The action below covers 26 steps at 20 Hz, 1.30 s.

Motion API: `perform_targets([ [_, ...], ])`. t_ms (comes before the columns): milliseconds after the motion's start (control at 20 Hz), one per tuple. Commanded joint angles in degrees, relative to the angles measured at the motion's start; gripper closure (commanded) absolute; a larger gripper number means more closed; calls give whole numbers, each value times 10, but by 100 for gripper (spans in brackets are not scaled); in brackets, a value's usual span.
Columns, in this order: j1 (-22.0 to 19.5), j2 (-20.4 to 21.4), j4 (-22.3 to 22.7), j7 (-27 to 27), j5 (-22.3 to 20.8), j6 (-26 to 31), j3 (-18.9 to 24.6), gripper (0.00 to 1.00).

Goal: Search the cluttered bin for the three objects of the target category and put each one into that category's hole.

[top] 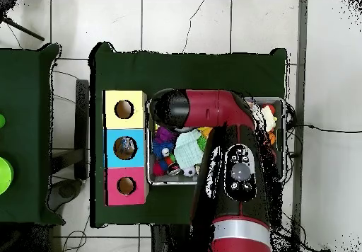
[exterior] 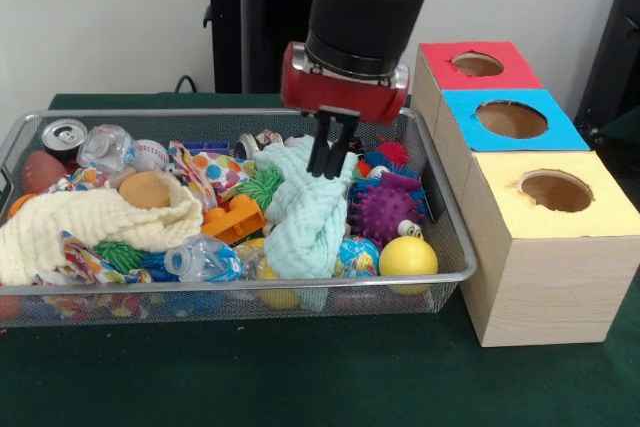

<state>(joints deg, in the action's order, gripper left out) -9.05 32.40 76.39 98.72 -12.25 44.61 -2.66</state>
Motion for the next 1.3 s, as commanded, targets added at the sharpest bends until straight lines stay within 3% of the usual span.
perform_targets([
  [50,-21,18,67,112,13,-23,-19,100],
  [350,-92,14,61,-138,-36,-19,105,100],
  [550,-136,0,73,-243,-60,-29,190,100],
  [900,-192,-8,97,-311,-102,-52,289,100],
  [1300,-229,-10,126,-374,-140,-47,366,100],
])
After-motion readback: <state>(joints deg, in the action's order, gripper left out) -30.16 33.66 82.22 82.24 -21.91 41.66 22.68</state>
